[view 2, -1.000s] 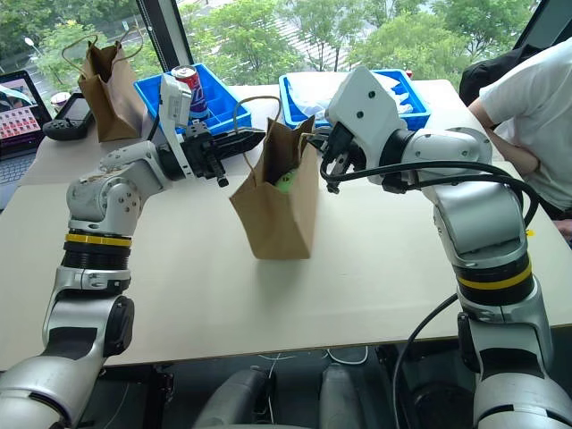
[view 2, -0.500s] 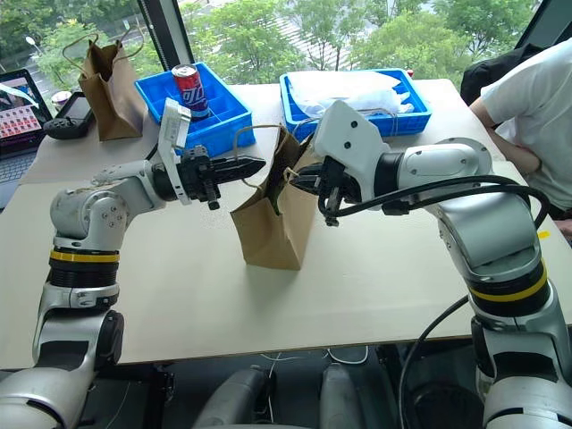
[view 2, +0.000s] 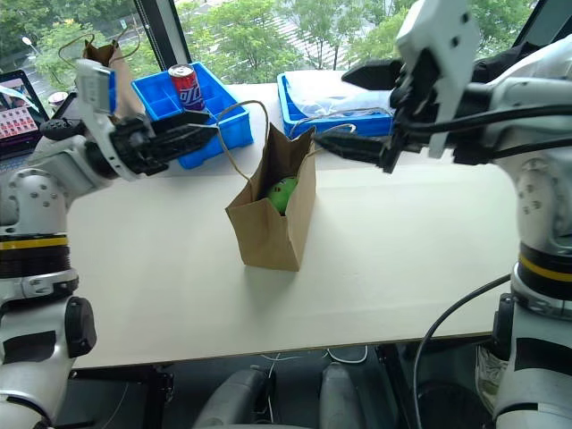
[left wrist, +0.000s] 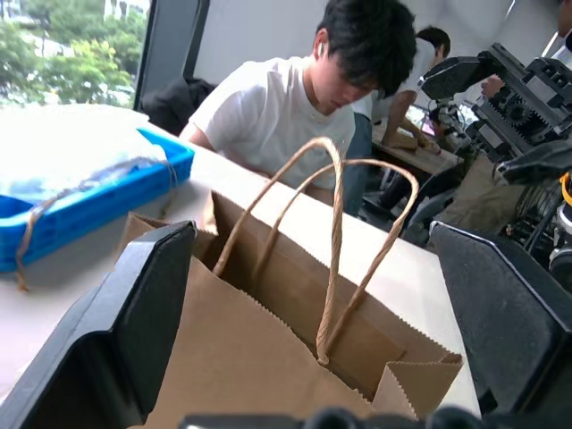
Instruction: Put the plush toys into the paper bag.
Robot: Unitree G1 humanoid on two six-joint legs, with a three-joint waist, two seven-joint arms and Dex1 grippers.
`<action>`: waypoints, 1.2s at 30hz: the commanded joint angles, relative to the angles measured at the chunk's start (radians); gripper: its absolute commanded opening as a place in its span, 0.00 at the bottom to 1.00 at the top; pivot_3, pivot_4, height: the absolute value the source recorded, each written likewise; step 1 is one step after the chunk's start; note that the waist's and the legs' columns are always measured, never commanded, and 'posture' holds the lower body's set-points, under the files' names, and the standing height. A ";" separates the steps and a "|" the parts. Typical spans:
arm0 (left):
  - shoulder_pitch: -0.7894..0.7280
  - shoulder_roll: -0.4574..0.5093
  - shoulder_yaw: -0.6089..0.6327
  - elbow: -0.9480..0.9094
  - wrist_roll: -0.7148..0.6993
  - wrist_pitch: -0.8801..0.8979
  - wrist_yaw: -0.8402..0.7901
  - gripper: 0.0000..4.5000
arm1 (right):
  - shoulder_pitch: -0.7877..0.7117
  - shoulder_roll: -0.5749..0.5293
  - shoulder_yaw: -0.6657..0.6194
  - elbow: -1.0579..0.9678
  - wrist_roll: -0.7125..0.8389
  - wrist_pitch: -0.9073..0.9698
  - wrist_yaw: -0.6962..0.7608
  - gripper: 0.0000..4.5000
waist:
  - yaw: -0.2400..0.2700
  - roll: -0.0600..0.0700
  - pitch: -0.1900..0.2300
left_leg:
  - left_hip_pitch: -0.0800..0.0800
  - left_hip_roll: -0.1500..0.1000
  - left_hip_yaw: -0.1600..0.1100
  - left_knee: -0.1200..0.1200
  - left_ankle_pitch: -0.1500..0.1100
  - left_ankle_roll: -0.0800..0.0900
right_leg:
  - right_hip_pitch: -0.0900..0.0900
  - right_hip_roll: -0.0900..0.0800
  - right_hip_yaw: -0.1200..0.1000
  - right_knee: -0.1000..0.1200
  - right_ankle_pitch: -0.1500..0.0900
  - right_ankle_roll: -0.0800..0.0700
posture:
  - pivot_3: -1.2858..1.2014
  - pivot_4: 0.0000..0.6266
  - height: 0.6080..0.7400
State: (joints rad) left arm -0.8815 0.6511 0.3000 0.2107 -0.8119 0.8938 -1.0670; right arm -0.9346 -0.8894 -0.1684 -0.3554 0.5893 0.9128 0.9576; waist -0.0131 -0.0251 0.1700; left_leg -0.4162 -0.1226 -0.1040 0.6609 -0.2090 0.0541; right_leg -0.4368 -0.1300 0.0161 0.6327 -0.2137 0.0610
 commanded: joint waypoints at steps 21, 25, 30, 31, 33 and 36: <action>0.259 0.069 -0.120 -0.038 0.151 -0.241 -0.185 0.21 | 0.381 0.057 0.245 -0.062 -0.172 -0.198 -0.100 0.00 | 0.003 0.000 -0.001 | 0.000 0.001 0.001 0.001 0.001 -0.001 | 0.000 0.000 0.000 0.001 0.001 -0.002 | 0.52 0.24 1.00; 0.267 0.068 -0.155 -0.060 0.165 -0.241 -0.188 0.21 | 0.357 0.114 0.308 -0.002 -0.242 -0.259 -0.118 0.00 | 0.002 0.000 -0.001 | 0.000 0.001 0.001 0.001 0.001 -0.001 | 0.000 0.000 0.000 0.001 0.001 -0.002 | 0.52 0.24 1.00; 0.276 0.077 -0.170 -0.077 0.179 -0.249 -0.179 0.48 | 0.336 0.160 0.329 0.035 -0.269 -0.295 -0.116 0.00 | 0.002 0.000 -0.001 | 0.000 0.001 0.001 0.001 0.001 -0.001 | 0.000 0.000 0.000 0.001 0.001 -0.002 | 0.52 0.24 1.00; 0.283 0.084 -0.179 -0.088 0.186 -0.253 -0.186 0.58 | 0.333 0.169 0.334 0.043 -0.277 -0.304 -0.117 0.00 | 0.001 0.000 -0.001 | 0.000 0.001 0.001 0.001 0.001 -0.001 | 0.000 0.000 0.000 0.001 0.001 -0.002 | 0.52 0.24 1.00; 0.293 0.091 -0.188 -0.104 0.196 -0.261 -0.191 0.73 | 0.331 0.182 0.343 0.055 -0.291 -0.317 -0.117 0.00 | 0.001 0.000 -0.001 | 0.000 0.001 0.001 0.001 0.001 -0.001 | 0.000 0.000 0.000 0.001 0.001 -0.002 | 0.52 0.24 1.00; 0.314 0.076 -0.204 -0.142 0.218 -0.291 -0.173 0.97 | 0.326 0.208 0.352 0.069 -0.303 -0.331 -0.116 0.00 | 0.001 0.000 -0.001 | 0.000 0.001 0.001 0.001 0.001 -0.001 | -0.001 0.000 0.000 0.002 0.001 -0.002 | 0.52 0.24 1.00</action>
State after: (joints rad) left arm -0.5734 0.7225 0.0968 0.1266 -0.6089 0.6450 -1.2459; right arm -0.5845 -0.6920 0.1888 -0.2757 0.2933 0.6132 0.8435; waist -0.0122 -0.0248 0.1694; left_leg -0.4158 -0.1220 -0.1035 0.6617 -0.2078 0.0532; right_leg -0.4376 -0.1297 0.0160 0.6348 -0.2125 0.0591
